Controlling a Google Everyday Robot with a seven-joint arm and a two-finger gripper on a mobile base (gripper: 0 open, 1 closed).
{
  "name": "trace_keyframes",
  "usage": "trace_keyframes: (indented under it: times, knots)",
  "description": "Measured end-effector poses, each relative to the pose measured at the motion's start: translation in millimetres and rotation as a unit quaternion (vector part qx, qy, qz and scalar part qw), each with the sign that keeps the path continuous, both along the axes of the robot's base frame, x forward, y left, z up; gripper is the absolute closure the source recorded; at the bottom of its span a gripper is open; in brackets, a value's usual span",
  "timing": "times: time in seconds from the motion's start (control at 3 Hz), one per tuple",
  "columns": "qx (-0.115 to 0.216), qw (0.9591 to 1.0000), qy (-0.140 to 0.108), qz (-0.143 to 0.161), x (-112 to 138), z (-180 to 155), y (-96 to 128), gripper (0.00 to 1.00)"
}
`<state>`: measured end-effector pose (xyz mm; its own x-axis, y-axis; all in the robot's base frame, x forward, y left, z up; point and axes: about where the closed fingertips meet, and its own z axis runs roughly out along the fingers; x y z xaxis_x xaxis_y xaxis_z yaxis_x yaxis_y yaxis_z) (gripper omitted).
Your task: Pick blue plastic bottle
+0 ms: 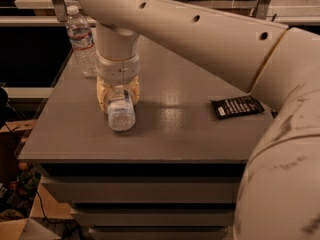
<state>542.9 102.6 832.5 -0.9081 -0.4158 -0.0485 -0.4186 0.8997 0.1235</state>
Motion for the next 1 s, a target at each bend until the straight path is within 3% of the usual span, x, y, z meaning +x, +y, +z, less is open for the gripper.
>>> trace_keyframes:
  times: [0.33,1.0]
  knots:
    - [0.0,1.0,0.0,0.0,0,1,0,1.0]
    - [0.0,0.9988,-0.049,0.008,10,63,-13,1.0]
